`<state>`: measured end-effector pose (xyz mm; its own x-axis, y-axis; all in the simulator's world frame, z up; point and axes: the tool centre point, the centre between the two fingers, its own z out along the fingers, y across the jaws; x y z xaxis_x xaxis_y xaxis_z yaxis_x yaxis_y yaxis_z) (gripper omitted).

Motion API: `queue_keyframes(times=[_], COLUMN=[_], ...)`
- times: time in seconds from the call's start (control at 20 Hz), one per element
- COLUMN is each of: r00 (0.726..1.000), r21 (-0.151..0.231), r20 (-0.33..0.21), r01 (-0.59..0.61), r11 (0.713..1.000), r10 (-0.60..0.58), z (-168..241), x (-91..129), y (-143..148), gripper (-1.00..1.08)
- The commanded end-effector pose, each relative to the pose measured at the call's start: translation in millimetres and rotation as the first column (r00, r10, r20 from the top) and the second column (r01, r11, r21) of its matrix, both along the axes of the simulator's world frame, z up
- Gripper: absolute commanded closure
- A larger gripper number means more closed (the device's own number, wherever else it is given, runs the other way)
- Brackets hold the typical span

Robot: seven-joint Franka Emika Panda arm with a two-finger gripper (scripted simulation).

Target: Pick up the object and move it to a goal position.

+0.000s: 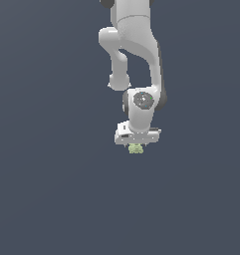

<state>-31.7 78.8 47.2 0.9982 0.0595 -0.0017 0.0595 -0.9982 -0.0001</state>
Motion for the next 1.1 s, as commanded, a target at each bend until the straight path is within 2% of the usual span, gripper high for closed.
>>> queue_keyframes(times=[0.0, 0.1, 0.15, 0.75, 1.05], r00=[1.0, 1.0, 1.0, 1.0, 1.0], r21=[0.0, 0.0, 0.0, 0.0, 0.0], r20=[0.001, 0.001, 0.001, 0.003, 0.003], r01=[0.0, 0.0, 0.0, 0.0, 0.0], r11=[1.0, 1.0, 1.0, 1.0, 1.0], r10=[0.0, 0.0, 0.0, 0.0, 0.0], z=[-5, -6, -6, -4, 11], x=[1, 1, 1, 2, 9], y=[0, 0, 0, 0, 0], gripper=[-0.92, -0.92, 1.08, 1.08, 1.08])
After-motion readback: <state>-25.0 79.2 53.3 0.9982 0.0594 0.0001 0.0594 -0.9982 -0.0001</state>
